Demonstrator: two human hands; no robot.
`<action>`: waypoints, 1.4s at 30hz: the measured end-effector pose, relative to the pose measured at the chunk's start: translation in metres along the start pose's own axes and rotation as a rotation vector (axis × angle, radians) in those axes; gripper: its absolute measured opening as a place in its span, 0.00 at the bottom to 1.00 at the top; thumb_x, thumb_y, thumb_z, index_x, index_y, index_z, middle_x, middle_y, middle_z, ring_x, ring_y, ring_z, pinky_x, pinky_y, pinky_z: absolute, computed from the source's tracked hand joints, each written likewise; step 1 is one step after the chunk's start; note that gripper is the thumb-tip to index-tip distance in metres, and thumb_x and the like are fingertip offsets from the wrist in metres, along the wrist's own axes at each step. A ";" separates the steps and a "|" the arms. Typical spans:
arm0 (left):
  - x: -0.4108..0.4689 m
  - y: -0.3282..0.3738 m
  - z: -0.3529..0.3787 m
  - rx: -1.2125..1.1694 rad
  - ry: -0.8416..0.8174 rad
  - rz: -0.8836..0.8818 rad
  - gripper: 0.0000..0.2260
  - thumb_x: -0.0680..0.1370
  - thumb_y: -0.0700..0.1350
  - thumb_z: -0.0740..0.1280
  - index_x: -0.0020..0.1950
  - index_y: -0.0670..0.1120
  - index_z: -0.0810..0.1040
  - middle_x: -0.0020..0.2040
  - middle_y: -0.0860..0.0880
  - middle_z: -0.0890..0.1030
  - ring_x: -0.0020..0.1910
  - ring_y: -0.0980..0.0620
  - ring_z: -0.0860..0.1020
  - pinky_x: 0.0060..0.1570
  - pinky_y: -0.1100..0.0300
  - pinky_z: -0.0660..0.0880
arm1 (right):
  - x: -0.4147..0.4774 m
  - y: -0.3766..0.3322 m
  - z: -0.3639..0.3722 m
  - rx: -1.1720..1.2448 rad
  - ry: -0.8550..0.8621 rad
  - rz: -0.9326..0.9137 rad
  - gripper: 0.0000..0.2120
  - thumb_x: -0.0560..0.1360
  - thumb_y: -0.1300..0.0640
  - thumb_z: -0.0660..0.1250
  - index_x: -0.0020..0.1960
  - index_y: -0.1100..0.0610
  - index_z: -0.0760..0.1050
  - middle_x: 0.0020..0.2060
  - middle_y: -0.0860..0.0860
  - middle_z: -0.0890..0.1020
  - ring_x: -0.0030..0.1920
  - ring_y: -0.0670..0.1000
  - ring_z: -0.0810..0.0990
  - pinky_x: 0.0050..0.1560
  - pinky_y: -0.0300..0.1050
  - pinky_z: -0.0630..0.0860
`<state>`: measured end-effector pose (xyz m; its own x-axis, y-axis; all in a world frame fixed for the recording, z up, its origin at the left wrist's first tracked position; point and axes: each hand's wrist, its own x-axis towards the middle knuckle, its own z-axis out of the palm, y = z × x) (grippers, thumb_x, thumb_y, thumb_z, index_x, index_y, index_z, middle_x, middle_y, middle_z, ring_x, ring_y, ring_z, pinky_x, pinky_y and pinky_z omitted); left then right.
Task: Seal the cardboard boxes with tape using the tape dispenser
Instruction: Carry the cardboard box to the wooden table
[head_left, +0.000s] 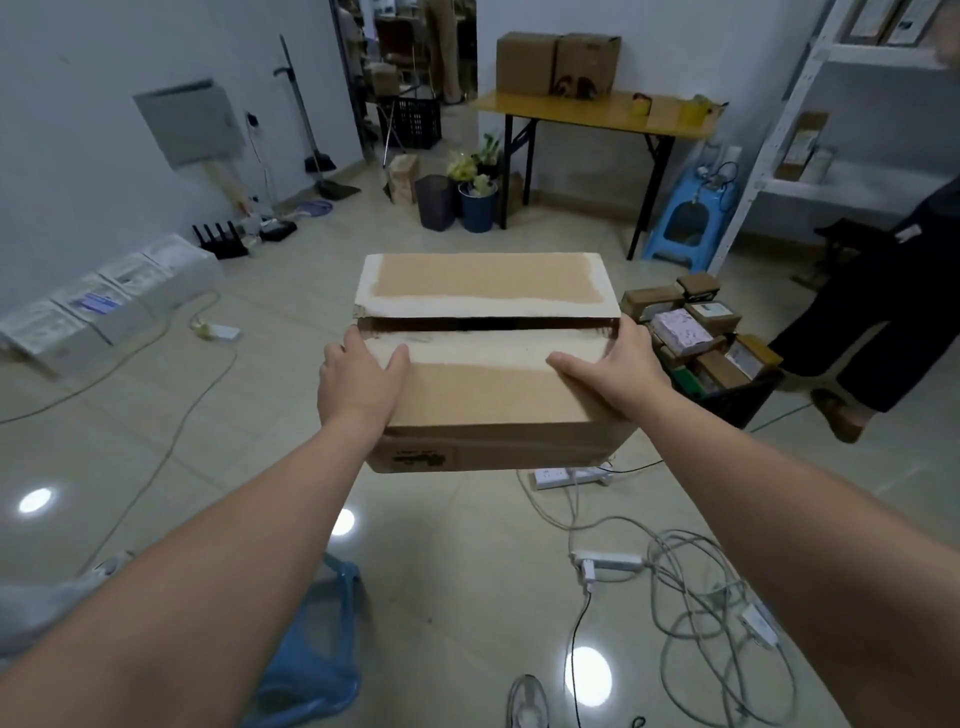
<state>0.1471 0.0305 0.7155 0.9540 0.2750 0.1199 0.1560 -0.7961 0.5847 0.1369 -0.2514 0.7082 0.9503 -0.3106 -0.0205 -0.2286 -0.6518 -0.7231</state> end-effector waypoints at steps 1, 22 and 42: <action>0.012 0.007 0.008 0.004 -0.005 -0.002 0.30 0.77 0.59 0.59 0.73 0.44 0.60 0.65 0.40 0.68 0.63 0.40 0.68 0.56 0.49 0.68 | 0.015 0.001 -0.001 -0.003 0.001 0.006 0.48 0.58 0.30 0.72 0.70 0.51 0.60 0.67 0.51 0.66 0.64 0.54 0.70 0.50 0.49 0.66; 0.336 0.056 0.156 0.084 -0.117 0.037 0.30 0.78 0.59 0.56 0.77 0.55 0.48 0.61 0.39 0.67 0.59 0.39 0.70 0.56 0.48 0.68 | 0.347 -0.025 0.084 0.028 -0.020 0.051 0.47 0.61 0.34 0.74 0.71 0.54 0.60 0.67 0.52 0.66 0.66 0.55 0.68 0.61 0.51 0.66; 0.709 0.179 0.321 0.120 -0.190 0.145 0.29 0.79 0.58 0.54 0.77 0.54 0.50 0.61 0.39 0.67 0.60 0.40 0.68 0.57 0.49 0.66 | 0.727 -0.050 0.125 0.065 0.101 0.221 0.51 0.57 0.33 0.75 0.71 0.53 0.59 0.67 0.50 0.66 0.66 0.53 0.68 0.63 0.54 0.68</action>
<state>0.9334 -0.0900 0.6476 0.9978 0.0565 0.0361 0.0328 -0.8812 0.4715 0.8660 -0.3577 0.6431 0.8522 -0.5102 -0.1159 -0.4110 -0.5157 -0.7517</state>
